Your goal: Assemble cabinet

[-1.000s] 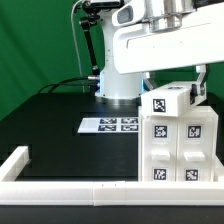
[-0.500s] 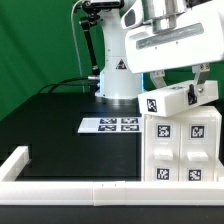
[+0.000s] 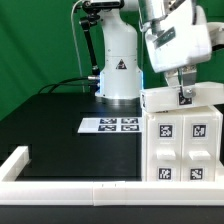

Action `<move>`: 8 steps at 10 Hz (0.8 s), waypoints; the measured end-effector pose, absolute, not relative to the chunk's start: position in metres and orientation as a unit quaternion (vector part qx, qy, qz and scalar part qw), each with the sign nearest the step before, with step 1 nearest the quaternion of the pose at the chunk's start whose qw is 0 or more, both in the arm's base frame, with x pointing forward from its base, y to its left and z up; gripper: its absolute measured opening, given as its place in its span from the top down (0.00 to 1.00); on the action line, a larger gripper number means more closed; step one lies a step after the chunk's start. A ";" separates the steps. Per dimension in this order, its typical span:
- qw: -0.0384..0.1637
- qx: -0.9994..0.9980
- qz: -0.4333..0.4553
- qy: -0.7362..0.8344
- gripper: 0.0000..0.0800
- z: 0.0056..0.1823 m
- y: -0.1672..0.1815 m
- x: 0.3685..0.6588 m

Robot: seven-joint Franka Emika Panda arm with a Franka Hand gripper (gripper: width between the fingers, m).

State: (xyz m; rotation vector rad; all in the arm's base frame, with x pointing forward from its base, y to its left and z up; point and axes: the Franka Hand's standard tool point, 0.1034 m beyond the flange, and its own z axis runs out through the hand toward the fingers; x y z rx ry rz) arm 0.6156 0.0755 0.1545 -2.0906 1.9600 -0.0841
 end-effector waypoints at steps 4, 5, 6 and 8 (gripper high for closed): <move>0.153 -0.560 0.016 0.814 0.30 0.154 0.075 0.615; 0.148 -0.521 0.030 0.840 0.30 0.154 0.074 0.614; 0.147 -0.513 0.033 0.845 0.30 0.153 0.074 0.614; 0.150 -0.485 0.039 0.860 0.30 0.153 0.075 0.615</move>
Offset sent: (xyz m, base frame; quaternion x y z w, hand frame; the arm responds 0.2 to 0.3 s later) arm -0.0074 0.0039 -0.0081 -0.0352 -0.0178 0.2981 0.9537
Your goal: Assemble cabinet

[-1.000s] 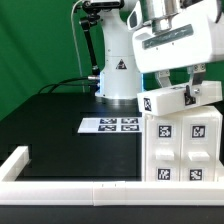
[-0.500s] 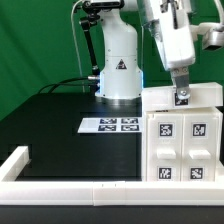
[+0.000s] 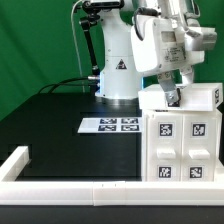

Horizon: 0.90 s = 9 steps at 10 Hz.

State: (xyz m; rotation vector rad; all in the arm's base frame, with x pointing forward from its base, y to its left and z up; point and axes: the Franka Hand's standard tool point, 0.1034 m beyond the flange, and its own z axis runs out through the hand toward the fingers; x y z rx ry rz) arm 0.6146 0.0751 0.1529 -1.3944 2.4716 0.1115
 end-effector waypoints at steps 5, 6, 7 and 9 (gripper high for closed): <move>0.178 -0.494 0.039 0.850 0.01 0.177 0.082 0.620; 0.183 -0.493 0.039 0.850 0.00 0.181 0.083 0.621; 0.182 -0.500 0.038 0.846 0.00 0.179 0.083 0.620; 0.178 -0.534 0.034 0.826 0.00 0.178 0.083 0.620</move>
Offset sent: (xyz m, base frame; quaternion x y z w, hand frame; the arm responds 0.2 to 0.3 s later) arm -0.0027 0.0085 0.0286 0.0171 -0.0519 0.0217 0.9983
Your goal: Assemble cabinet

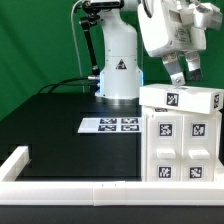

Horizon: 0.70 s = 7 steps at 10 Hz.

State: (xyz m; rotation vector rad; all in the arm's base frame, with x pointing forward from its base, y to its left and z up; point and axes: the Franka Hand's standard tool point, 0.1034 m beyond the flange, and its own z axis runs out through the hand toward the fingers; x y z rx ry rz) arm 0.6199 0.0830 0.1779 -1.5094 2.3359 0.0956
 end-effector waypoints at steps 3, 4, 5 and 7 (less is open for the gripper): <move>0.170 -0.741 -0.003 0.650 0.00 0.183 0.083 0.633; 0.167 -0.787 -0.009 0.594 0.00 0.182 0.085 0.634; 0.165 -0.813 -0.006 0.559 0.00 0.182 0.088 0.634; 0.163 -0.841 -0.015 0.516 0.00 0.182 0.088 0.634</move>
Offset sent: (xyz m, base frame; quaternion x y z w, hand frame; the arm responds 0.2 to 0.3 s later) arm 0.0169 0.0141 0.0043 -0.0112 -0.0379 -0.4025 0.9146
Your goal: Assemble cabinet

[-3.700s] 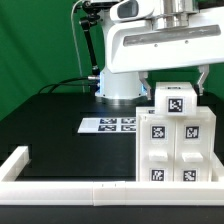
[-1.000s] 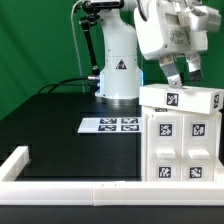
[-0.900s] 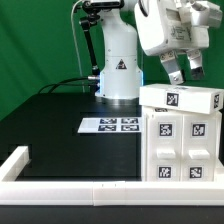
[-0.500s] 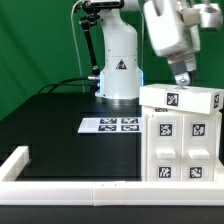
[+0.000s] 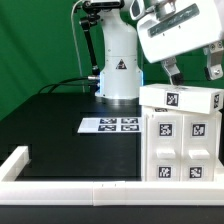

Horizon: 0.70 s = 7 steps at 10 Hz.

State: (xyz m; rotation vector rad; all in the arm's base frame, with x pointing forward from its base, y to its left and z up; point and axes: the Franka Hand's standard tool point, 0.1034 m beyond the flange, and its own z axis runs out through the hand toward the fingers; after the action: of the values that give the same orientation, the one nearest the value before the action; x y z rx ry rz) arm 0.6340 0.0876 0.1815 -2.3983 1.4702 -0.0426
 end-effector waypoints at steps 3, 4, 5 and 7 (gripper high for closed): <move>0.151 -0.909 -0.040 0.386 0.00 0.184 0.087 0.634; 0.144 -0.937 -0.051 0.314 0.00 0.185 0.086 0.634; 0.137 -0.954 -0.059 0.260 0.00 0.185 0.085 0.634; 0.113 -0.983 -0.077 0.120 0.00 0.185 0.086 0.634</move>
Offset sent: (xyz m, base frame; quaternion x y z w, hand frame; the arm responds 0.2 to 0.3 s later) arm -0.0038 0.0033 0.0093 -0.0154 -0.0213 -0.3177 0.9478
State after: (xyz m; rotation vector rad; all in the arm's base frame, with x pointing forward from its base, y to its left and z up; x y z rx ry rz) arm 0.6337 0.0858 0.1849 -2.8858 0.3530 -0.2255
